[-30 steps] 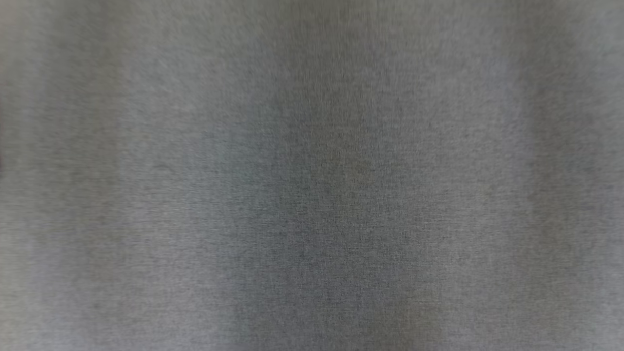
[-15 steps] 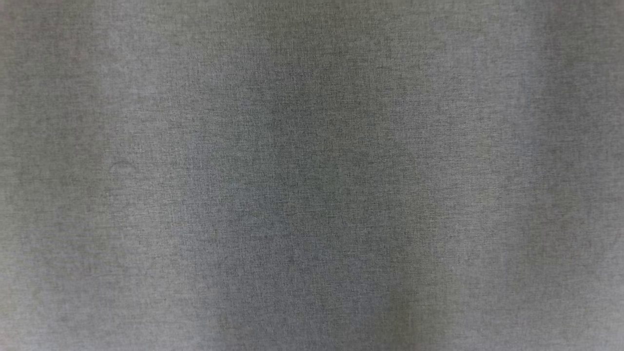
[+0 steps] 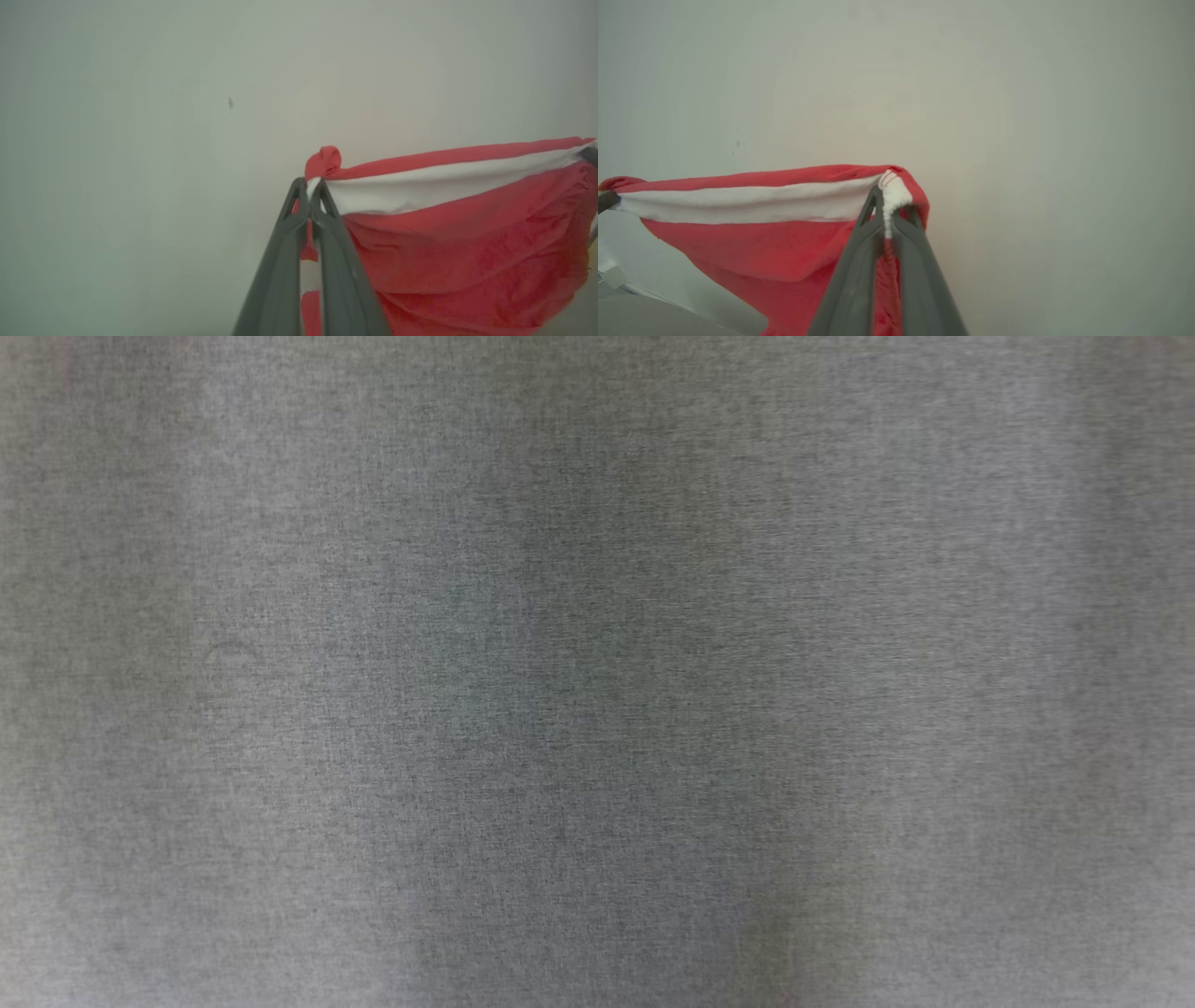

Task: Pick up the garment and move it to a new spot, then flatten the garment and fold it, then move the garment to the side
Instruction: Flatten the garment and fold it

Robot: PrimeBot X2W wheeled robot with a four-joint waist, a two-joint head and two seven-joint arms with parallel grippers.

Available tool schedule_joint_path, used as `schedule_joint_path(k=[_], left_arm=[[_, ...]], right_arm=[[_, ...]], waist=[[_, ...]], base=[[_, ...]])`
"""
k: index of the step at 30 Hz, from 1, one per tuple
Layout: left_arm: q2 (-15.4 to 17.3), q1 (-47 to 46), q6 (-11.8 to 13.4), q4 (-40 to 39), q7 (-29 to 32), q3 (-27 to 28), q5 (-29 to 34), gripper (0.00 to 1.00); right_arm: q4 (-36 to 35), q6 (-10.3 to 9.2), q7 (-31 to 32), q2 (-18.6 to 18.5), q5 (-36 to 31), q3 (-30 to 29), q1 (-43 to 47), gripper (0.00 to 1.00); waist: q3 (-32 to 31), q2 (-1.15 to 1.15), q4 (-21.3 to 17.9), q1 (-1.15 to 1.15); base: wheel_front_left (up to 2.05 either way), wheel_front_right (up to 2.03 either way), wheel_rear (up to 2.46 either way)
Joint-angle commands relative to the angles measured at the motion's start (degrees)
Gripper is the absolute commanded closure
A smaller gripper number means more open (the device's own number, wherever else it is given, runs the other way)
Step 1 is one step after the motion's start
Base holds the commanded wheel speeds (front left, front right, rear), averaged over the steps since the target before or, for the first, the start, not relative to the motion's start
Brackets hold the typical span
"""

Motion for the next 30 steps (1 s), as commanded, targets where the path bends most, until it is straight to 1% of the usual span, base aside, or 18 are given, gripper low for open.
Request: schedule_joint_path(k=[1,2,3,6,7,9,10,11,15,17,19,20,23,26,27,28,30], left_arm=[[1.7,4.2,0.1,-1.6,-1.0,-0.4,-0.6,1.0],[2.2,6.9,0.1,-3.0,-1.3,-1.0,-0.5,1.0],[3.1,9.4,0.1,-4.2,-1.5,-0.3,-0.7,1.0],[4.5,18.4,0.5,-9.8,-1.9,1.4,-0.9,1.0],[4.9,22.2,0.6,-11.8,-1.9,1.6,0.0,1.0],[5.6,29.7,2.1,-17.0,-1.9,4.5,0.4,1.0],[5.9,34.0,2.6,-19.3,-1.9,4.7,0.9,1.0],[6.3,37.7,3.5,-21.8,-1.8,6.0,1.3,1.0],[6.8,52.5,6.2,-31.4,-1.9,8.3,3.0,1.0],[6.9,59.6,7.7,-35.5,-1.9,9.6,3.5,1.0],[6.9,66.6,8.5,-38.7,-1.8,9.0,3.8,1.0],[6.8,69.2,8.9,-40.5,-1.8,9.2,3.9,1.0],[5.9,76.6,10.3,-44.0,-1.8,9.1,3.3,1.0],[5.1,83.1,10.9,-45.5,-1.8,9.5,3.1,1.0],[4.8,84.9,10.8,-45.5,-1.8,9.5,3.2,1.0],[4.8,84.9,10.8,-45.5,-1.8,9.5,3.2,1.0],[4.3,88.2,10.5,-45.2,-1.8,9.0,4.0,1.0]], right_arm=[[-1.9,-0.15,-1.3,-0.9,1.4,1.5,4.3,1.0],[-3.4,-0.15,-2.1,-1.4,2.3,2.2,6.4,1.0],[-4.9,-0.15,-3.0,-2.0,3.5,2.5,8.7,1.0],[-9.6,-0.15,-4.7,-4.7,5.3,4.1,16.5,1.0],[-11.2,-0.15,-5.0,-5.6,6.4,4.0,19.6,1.0],[-14.2,-0.15,-5.4,-7.6,7.3,4.1,25.6,1.0],[-15.7,-0.15,-5.5,-8.7,7.7,3.9,28.6,1.0],[-17.4,-0.15,-5.6,-9.6,7.9,3.7,31.6,1.0],[-24.4,-0.15,-5.6,-12.3,6.6,0.5,44.6,1.0],[-27.3,-0.15,-5.6,-12.8,6.3,-1.3,51.0,1.0],[-30.0,-0.15,-5.7,-13.3,5.5,-3.3,56.4,1.0],[-31.1,-0.15,-5.7,-13.2,6.0,-3.7,59.7,1.0],[-34.2,-0.15,-5.6,-13.8,4.6,-4.6,67.8,1.0],[-36.5,-0.15,-5.6,-13.5,4.2,-5.9,75.0,1.0],[-37.2,-0.15,-5.6,-13.8,3.2,-6.2,77.1,1.0],[-37.2,-0.15,-5.6,-13.8,3.2,-6.2,77.1,1.0],[-37.9,-0.15,-5.6,-13.3,3.0,-6.8,81.5,1.0]], waist=[[-0.9,-0.01,-0.7,0.0],[-1.5,-0.01,-1.0,0.0],[-2.2,-0.01,-1.3,0.0],[-4.8,-0.01,-1.9,0.0],[-5.8,-0.01,-1.9,0.0],[-8.0,-0.01,-1.9,0.0],[-9.0,-0.01,-1.9,0.0],[-10.1,-0.01,-1.9,0.0],[-13.8,-0.01,-2.2,0.0],[-15.6,-0.01,-2.4,0.0],[-17.2,-0.01,-2.3,0.0],[-18.0,-0.01,-2.2,0.0],[-20.3,-0.01,-1.8,0.0],[-22.5,-0.01,-1.4,0.0],[-23.2,-0.01,-1.3,0.0],[-23.2,-0.01,-1.3,0.0],[-24.6,-0.01,-1.1,0.0]], base=[[0.0,0.0,0.0],[0.0,0.0,0.0],[0.0,0.0,0.0],[0.0,0.0,0.0],[0.0,0.0,0.0],[0.0,0.0,0.0],[0.0,0.0,0.0],[0.0,0.0,0.0],[0.0,0.0,0.0],[0.0,0.0,0.0],[0.0,0.0,0.0],[0.0,0.0,0.0],[0.0,0.0,0.0],[0.0,0.0,0.0],[0.0,0.0,0.0],[0.0,0.0,0.0],[0.0,0.0,0.0]])
